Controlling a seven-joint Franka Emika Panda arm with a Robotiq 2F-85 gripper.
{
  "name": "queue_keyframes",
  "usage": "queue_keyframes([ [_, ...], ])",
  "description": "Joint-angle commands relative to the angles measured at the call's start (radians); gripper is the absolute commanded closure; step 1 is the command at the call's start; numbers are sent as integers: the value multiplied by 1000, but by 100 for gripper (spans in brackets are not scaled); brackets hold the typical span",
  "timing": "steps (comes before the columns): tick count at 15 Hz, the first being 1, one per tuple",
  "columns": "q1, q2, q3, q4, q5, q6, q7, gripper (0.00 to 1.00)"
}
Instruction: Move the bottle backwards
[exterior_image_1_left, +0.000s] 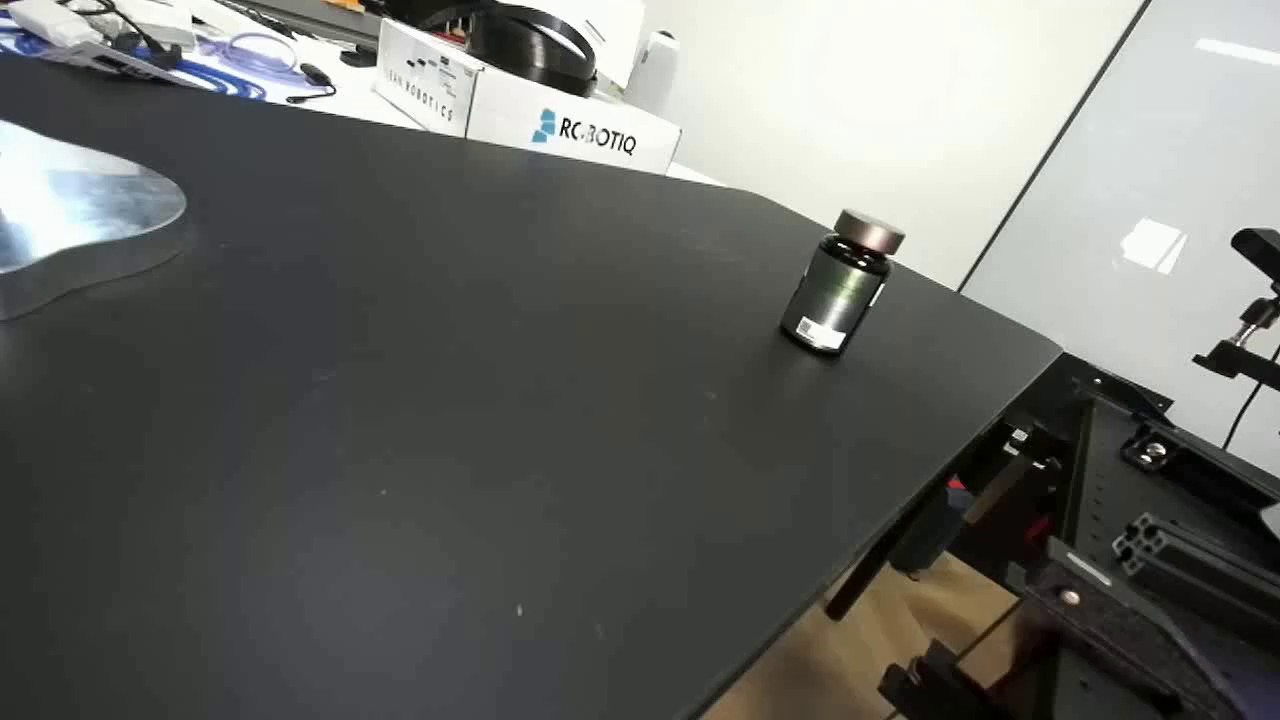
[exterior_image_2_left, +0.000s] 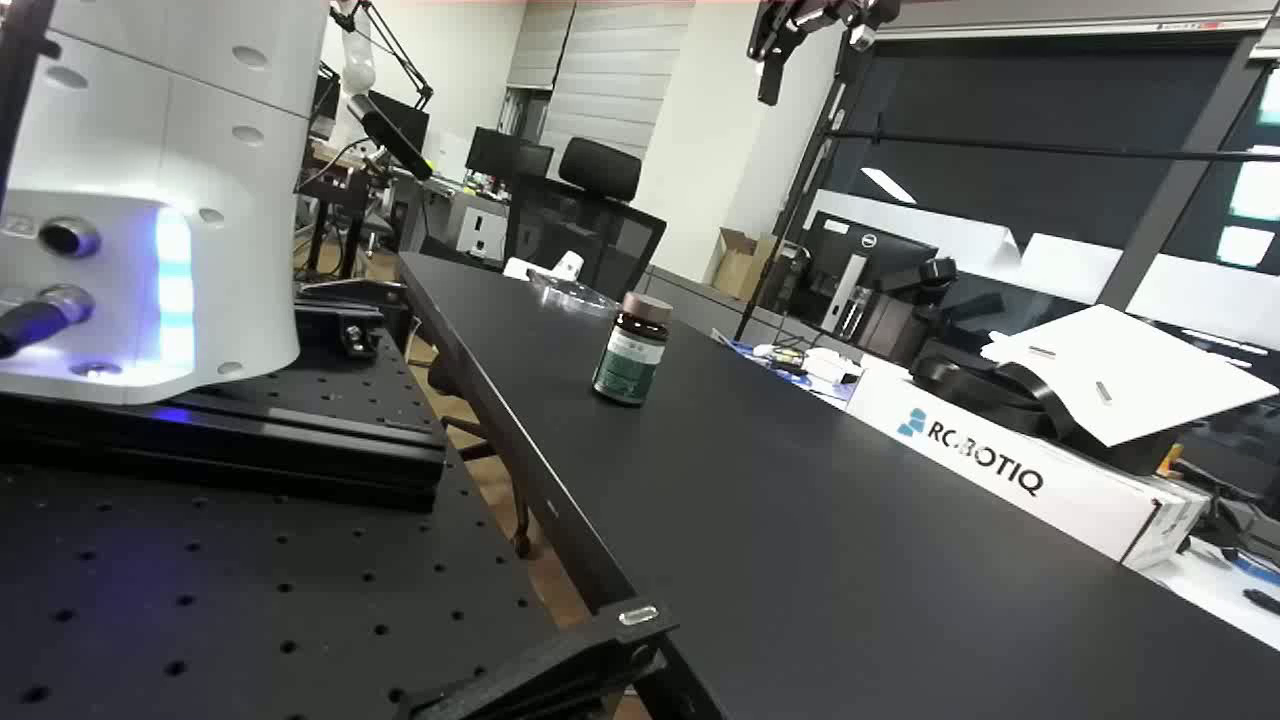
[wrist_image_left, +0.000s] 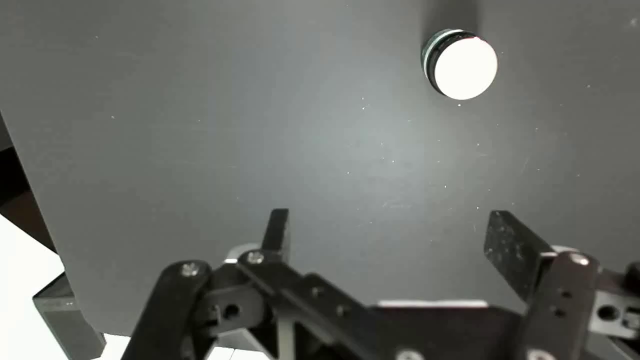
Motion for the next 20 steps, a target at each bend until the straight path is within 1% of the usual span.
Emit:
queue_keyframes([
  [1, 16, 1, -14, 2, -7, -3, 6, 0],
  [8, 16, 1, -14, 2, -7, -3, 6, 0],
  [12, 58, -1, -13, -66, 26, 58, -28, 0],
  [13, 73, -2, -15, -93, 42, 83, -38, 0],
  [15, 107, 0, -16, -163, 80, 169, -59, 0],
  [16, 122, 6, -16, -201, 99, 232, -71, 0],
  [20, 174, 59, -25, -313, 182, 423, -132, 0],
])
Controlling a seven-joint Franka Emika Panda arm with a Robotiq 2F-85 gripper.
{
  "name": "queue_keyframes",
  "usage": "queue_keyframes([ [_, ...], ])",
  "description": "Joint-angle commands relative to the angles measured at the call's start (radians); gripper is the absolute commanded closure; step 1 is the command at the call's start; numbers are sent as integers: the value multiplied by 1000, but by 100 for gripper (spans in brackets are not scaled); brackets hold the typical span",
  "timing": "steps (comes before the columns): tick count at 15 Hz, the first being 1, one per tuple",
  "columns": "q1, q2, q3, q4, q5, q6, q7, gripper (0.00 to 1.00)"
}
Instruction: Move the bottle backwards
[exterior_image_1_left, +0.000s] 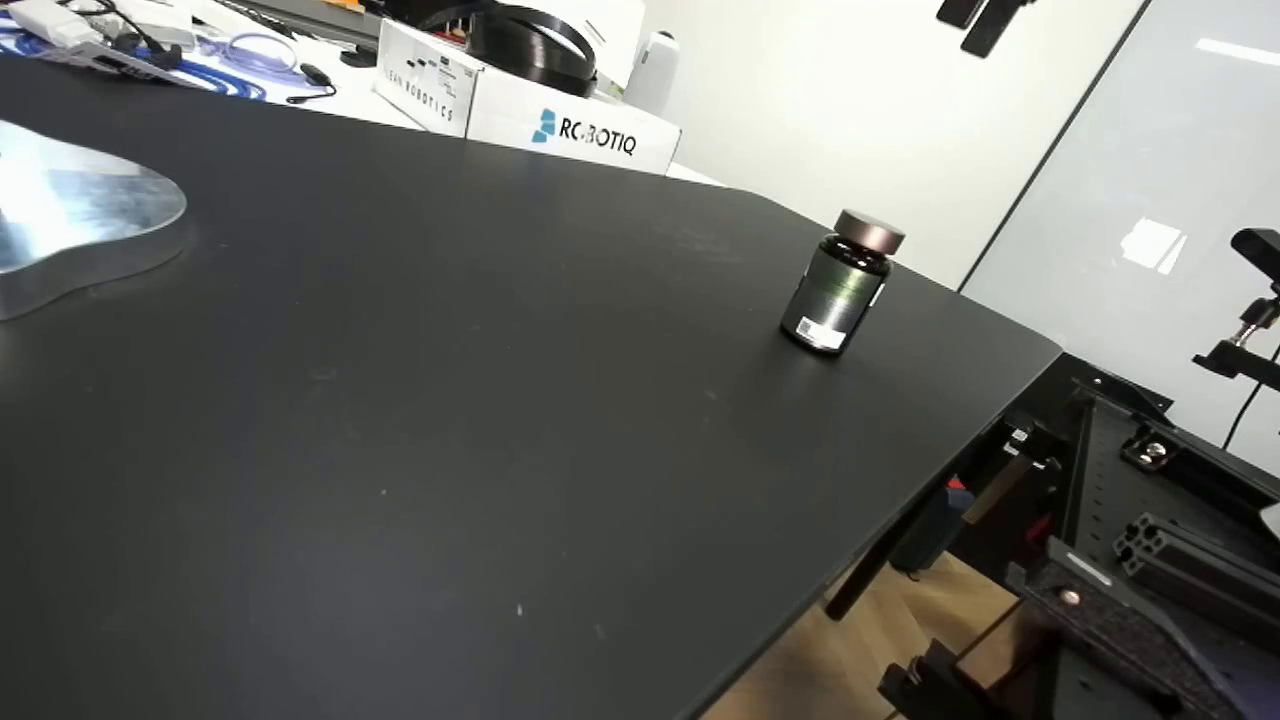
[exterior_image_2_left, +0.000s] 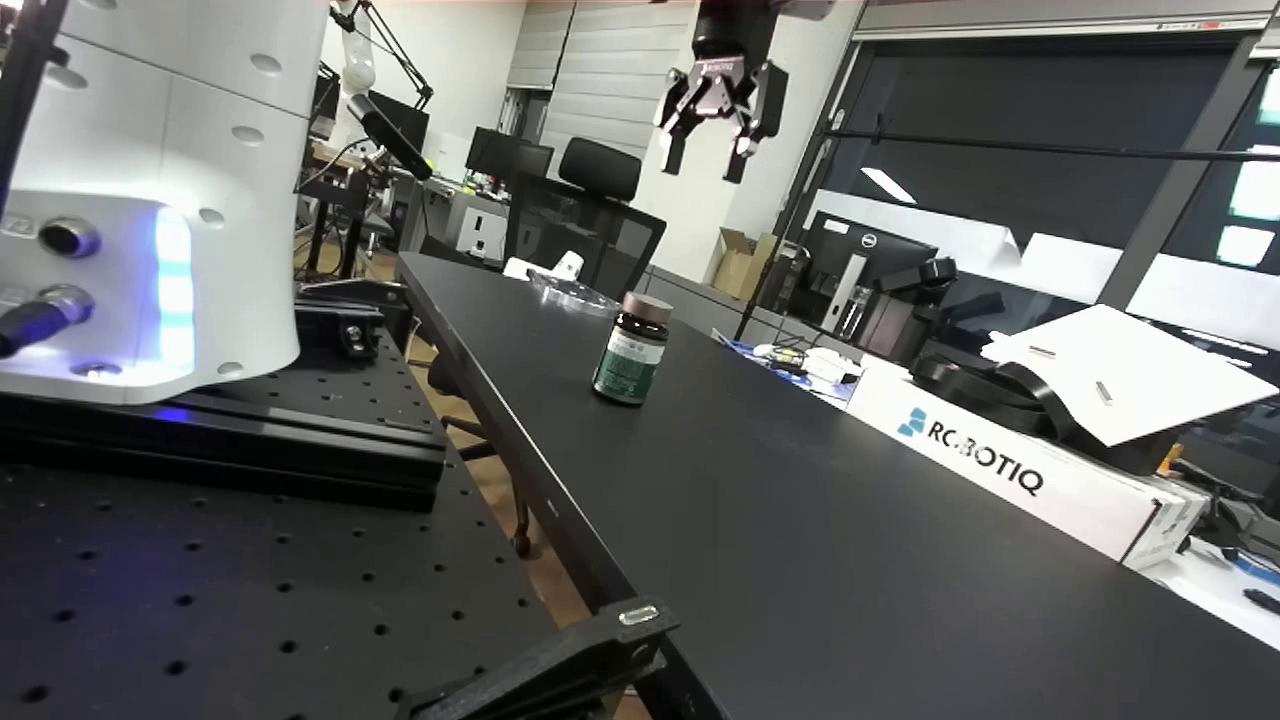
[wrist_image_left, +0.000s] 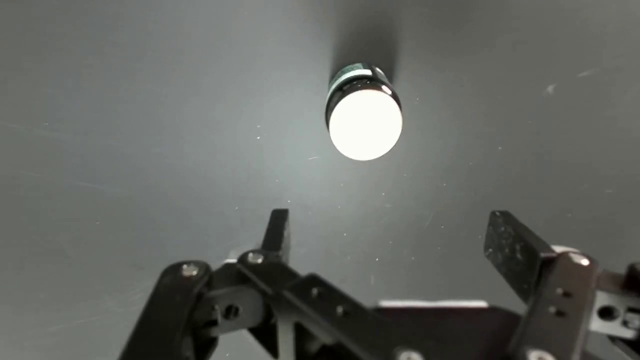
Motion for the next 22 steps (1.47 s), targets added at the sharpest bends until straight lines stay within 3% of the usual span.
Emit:
queue_keyframes([
  [1, 43, 50, -20, -84, 58, 149, -55, 0],
  [8, 37, 244, -29, -80, 64, 294, -84, 0],
  [16, 30, 378, -30, -72, 64, 358, -92, 0],
  [17, 25, 385, -29, -71, 52, 366, -80, 25],
  [18, 22, 388, -30, -71, 46, 373, -78, 26],
  [22, 11, 385, -33, -74, 32, 412, -77, 55],
])
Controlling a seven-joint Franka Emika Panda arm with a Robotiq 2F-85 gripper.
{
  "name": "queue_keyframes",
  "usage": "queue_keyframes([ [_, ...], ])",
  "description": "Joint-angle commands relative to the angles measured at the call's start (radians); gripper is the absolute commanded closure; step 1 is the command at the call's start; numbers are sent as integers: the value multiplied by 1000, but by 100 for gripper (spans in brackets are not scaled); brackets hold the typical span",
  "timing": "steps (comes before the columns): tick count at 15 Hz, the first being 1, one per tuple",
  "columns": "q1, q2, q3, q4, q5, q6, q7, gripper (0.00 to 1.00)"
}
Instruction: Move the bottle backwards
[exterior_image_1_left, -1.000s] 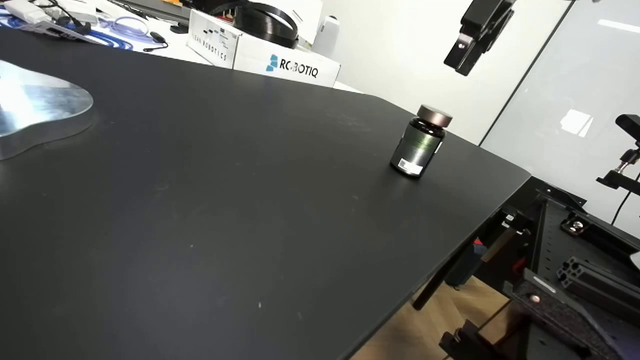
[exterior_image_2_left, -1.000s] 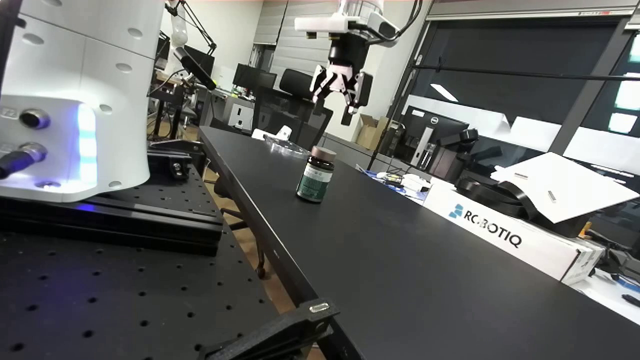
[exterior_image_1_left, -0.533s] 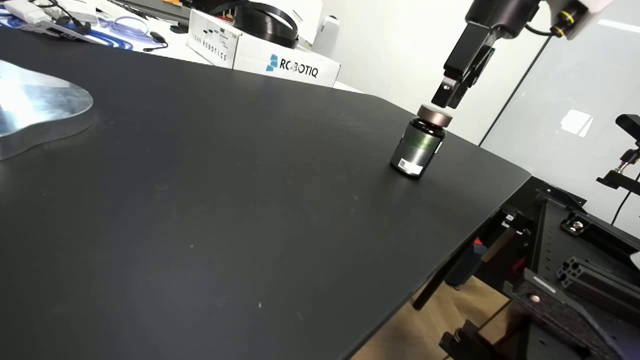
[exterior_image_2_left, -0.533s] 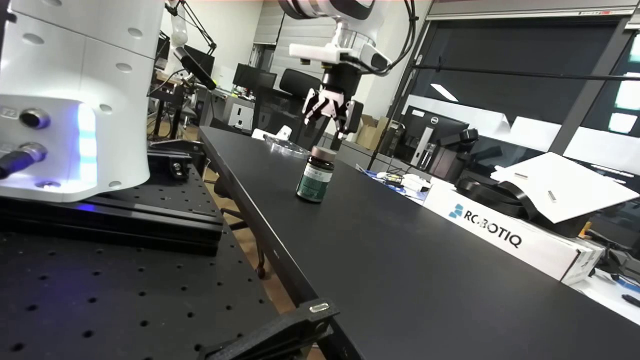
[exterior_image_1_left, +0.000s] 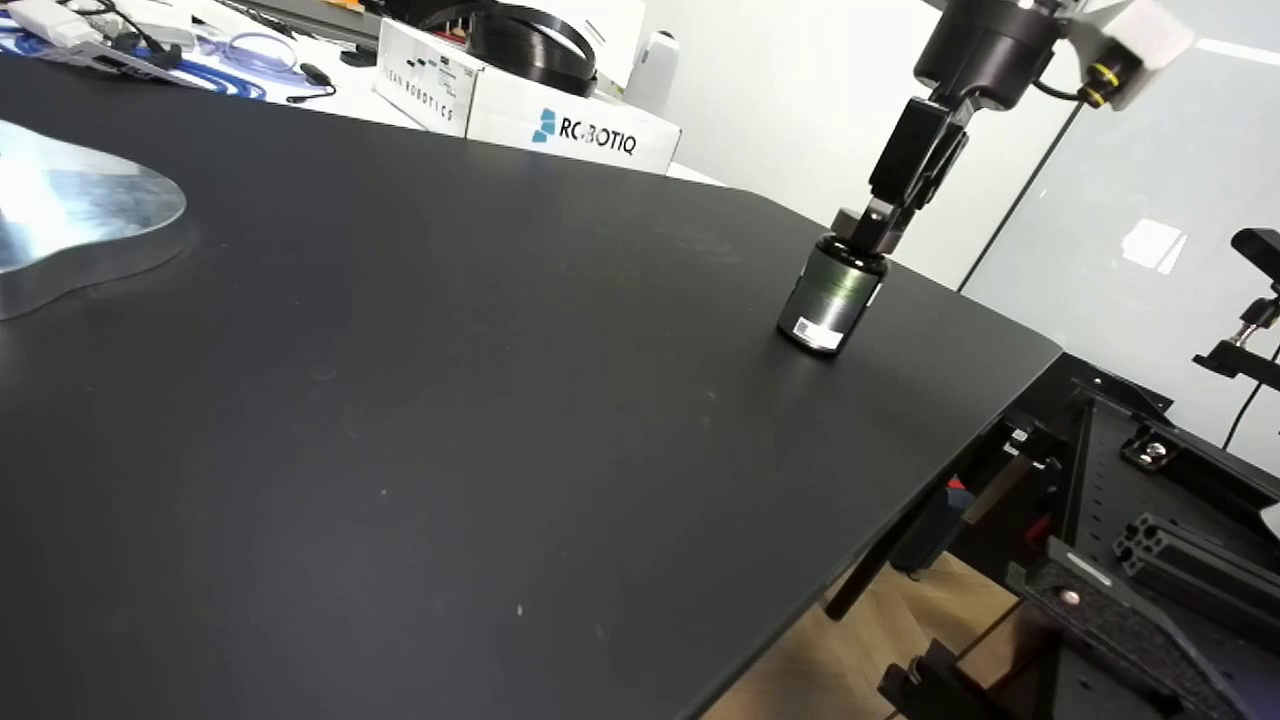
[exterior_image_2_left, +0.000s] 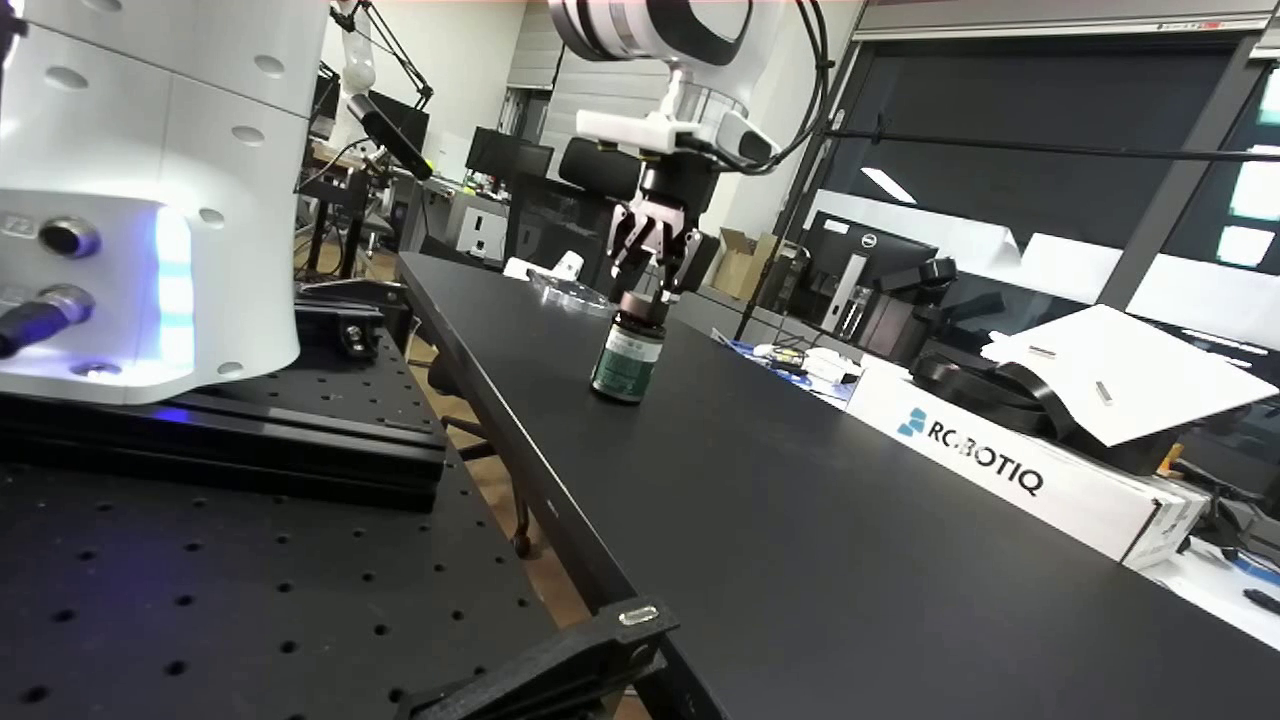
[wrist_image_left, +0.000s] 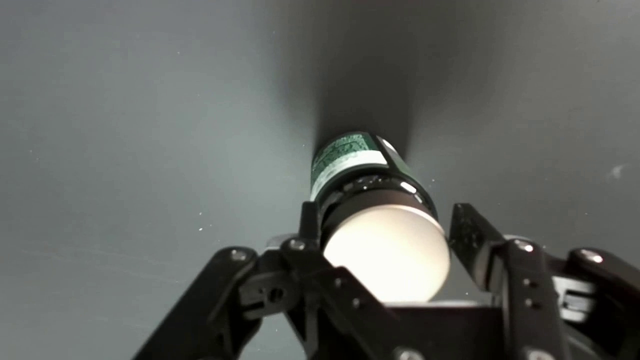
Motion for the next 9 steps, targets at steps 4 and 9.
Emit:
queue_keyframes([
  [4, -14, -20, -6, 2, -25, 42, 4, 64],
  [9, -10, -152, -8, 15, -3, -27, 5, 64],
])
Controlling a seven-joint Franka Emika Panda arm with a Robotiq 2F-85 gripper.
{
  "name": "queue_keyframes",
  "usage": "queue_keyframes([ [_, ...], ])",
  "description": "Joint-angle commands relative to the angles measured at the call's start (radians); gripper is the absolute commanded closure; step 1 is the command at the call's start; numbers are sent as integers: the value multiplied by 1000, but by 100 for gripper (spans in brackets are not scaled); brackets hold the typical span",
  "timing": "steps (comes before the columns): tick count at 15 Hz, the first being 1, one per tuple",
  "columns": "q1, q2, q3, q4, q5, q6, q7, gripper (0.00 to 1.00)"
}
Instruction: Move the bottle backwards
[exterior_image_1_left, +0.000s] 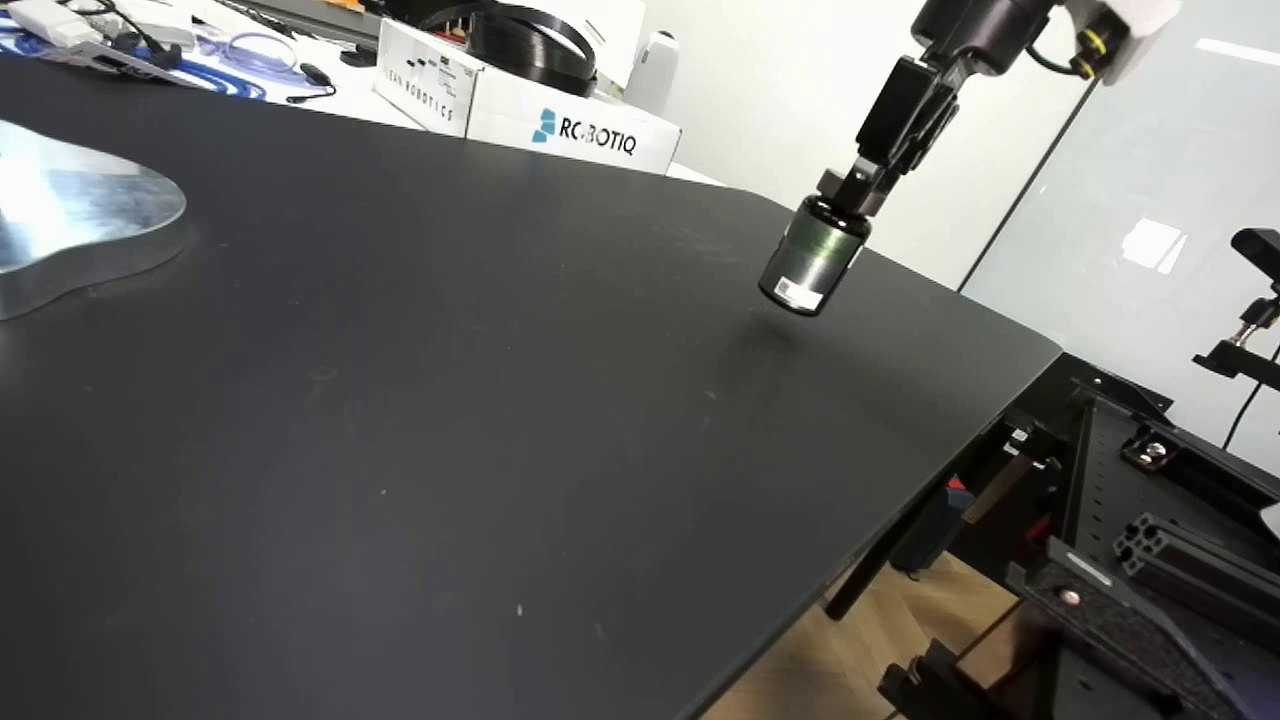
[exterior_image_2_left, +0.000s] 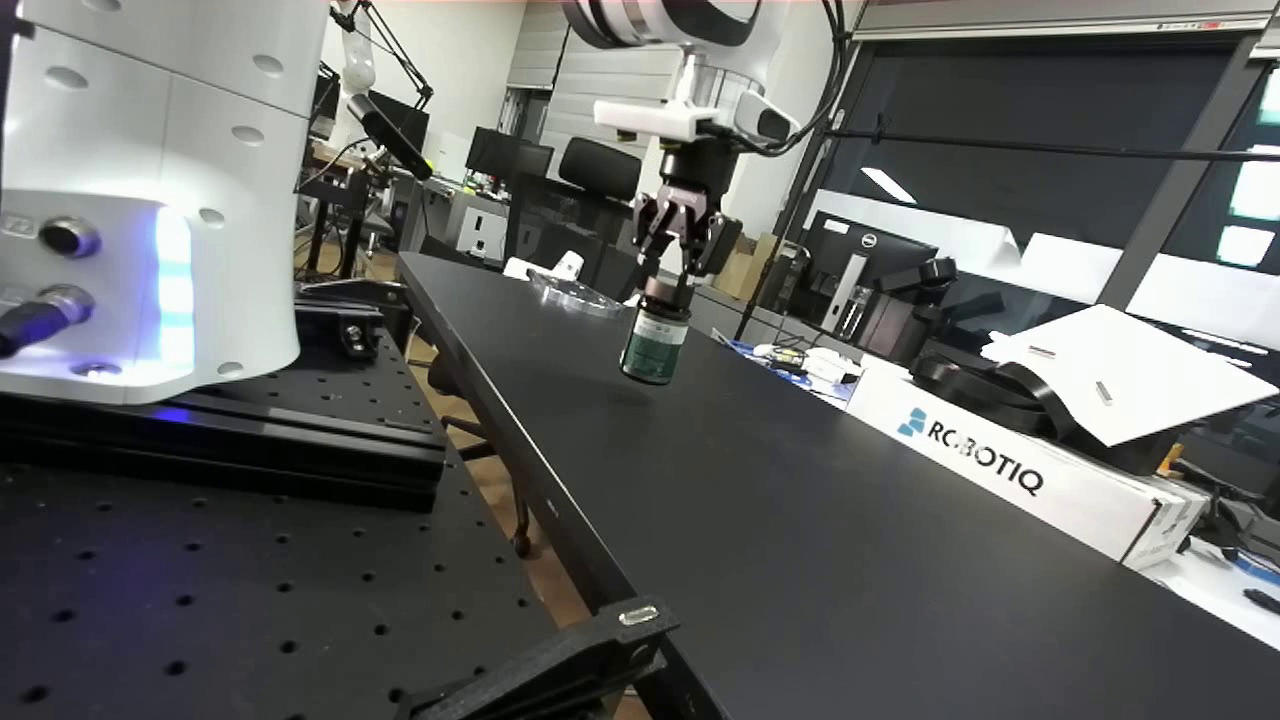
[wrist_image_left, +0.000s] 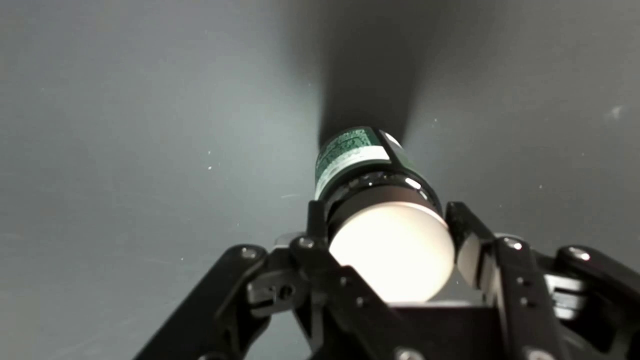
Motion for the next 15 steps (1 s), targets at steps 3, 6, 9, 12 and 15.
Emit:
queue_keyframes([
  [3, -8, -205, -9, 12, -6, -154, 14, 64],
  [6, -2, -184, -9, 14, -3, -142, 1, 39],
  [9, -1, -172, -9, 8, -3, -134, 1, 39],
  [12, -1, -155, -8, 8, -3, -127, 1, 39],
  [15, -1, -155, -8, 9, -3, -127, 1, 39],
])
